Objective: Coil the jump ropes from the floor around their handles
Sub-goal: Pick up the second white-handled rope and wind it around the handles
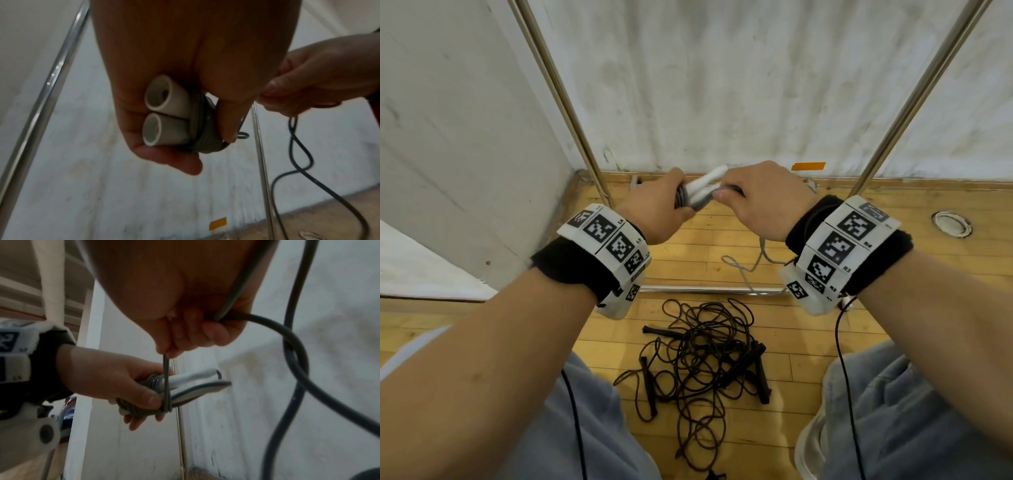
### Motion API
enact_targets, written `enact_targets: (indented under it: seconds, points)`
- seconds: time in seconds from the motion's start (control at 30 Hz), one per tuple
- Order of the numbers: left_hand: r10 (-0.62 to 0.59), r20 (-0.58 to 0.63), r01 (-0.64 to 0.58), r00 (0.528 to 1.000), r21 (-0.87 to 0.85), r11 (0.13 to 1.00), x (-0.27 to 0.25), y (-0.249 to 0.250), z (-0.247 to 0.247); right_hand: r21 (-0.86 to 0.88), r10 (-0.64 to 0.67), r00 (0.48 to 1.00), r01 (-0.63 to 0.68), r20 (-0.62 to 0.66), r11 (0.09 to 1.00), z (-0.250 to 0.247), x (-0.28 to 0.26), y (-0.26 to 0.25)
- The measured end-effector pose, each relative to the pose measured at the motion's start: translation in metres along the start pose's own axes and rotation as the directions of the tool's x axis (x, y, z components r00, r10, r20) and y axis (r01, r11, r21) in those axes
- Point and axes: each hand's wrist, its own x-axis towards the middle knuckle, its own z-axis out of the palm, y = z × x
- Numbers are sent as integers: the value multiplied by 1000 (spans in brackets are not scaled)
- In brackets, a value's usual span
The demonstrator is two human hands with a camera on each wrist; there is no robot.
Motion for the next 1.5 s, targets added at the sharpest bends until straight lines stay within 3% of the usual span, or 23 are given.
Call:
enact_targets:
  seconds: [0.17,0.43,0.67,0.8,0.87,1.03,1.13,1.2,1.27,1.33,1.4,1.5]
  points:
    - [156,101,-162,983,56,985,-6,16,9,-74,-50,997,46,-54,996,-6,1,1]
    - [218,-65,-209,974,126,970,-14,30,15,4,57,993,-57,-102,998,-14,6,10]
    - [326,-81,-323,942,48,945,-22,31,5,299,162,987,-161,21,940,-23,12,21]
    - [391,-140,-409,910,-141,902,-30,33,-4,467,158,970,-227,183,854,-30,11,33]
    - [360,-214,-410,908,-279,868,-33,36,-7,556,139,963,-247,229,794,-28,9,36]
    - [164,-340,-348,926,-598,722,-32,39,-14,852,37,938,-328,344,409,-8,11,34]
    - [67,-319,-290,945,-729,620,-29,40,-16,898,33,947,-313,319,310,0,11,23]
    - [-15,-304,-245,953,-797,552,-26,39,-16,905,128,970,-239,206,353,5,10,16]
    - [-103,-287,-198,952,-840,505,-22,38,-19,844,218,975,-154,45,514,8,9,6]
    - [-165,-277,-168,947,-862,478,-18,35,-21,697,201,976,-90,-79,712,12,7,-4]
    - [-175,-277,-167,945,-868,468,-15,32,-21,505,114,989,-49,-98,862,16,5,-10]
    - [-138,-278,-174,951,-844,508,-16,33,-18,437,172,985,-141,-31,888,17,5,-7]
